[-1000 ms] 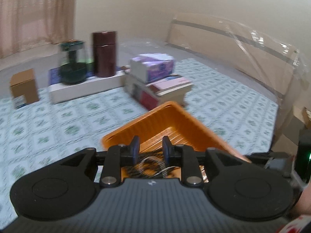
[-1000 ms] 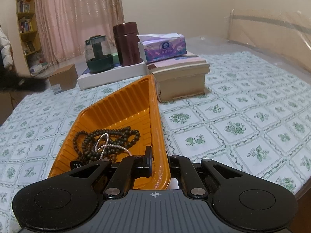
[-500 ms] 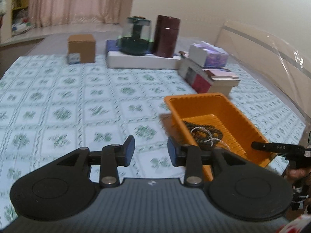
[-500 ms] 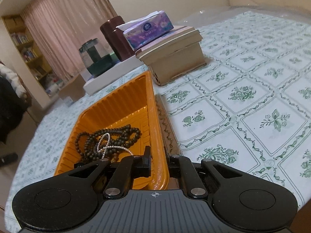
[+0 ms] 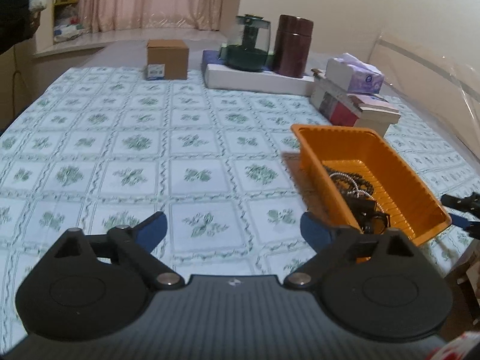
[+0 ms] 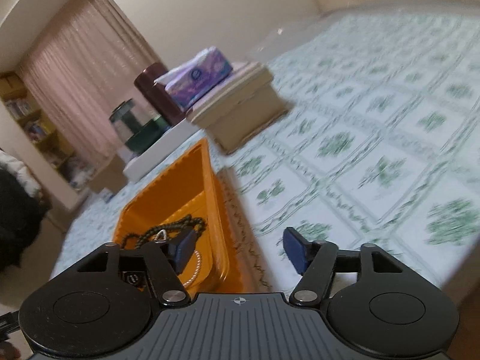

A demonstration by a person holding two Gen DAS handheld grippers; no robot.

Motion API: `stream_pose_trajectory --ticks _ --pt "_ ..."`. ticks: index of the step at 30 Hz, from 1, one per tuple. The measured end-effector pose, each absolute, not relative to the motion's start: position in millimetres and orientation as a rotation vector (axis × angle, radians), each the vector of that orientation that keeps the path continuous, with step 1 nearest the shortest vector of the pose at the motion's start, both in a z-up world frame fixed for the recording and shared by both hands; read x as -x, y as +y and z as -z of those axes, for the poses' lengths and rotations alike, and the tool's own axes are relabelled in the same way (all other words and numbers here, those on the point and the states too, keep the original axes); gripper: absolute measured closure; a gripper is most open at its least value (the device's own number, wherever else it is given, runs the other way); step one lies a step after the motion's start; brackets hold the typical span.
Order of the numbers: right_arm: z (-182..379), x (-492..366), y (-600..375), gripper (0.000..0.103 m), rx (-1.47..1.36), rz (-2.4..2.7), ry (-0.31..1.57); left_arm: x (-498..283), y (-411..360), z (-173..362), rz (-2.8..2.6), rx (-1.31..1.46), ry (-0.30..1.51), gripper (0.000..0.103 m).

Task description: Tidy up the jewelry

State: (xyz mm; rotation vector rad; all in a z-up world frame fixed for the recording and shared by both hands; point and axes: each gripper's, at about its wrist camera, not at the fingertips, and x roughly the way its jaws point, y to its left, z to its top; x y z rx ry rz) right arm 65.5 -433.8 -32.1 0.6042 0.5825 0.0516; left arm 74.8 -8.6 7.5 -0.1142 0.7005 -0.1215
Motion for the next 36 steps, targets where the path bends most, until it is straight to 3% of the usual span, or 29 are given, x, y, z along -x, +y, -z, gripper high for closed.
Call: stream_pose_trajectory --ticks 2,9,17,36 --pt "17.8 -58.0 -420.5 0.027 -0.540 -0.020 0.590 -69.3 -8.0 -6.0 0.113 0.120 0.706 0.001" --pt "-11.2 -43.1 -358.2 0.020 -0.360 -0.084 0.695 -39.9 -10.6 -5.8 0.094 0.122 0.713 0.001" --pt "-11.3 -19.6 -300.0 0.019 -0.180 -0.182 0.750 -7.3 -14.0 -9.3 0.061 0.144 0.750 0.001" --pt "-3.1 -7.3 -262.8 0.019 -0.115 -0.221 0.801 16.5 -33.4 0.5 -0.023 0.080 0.809 0.001"
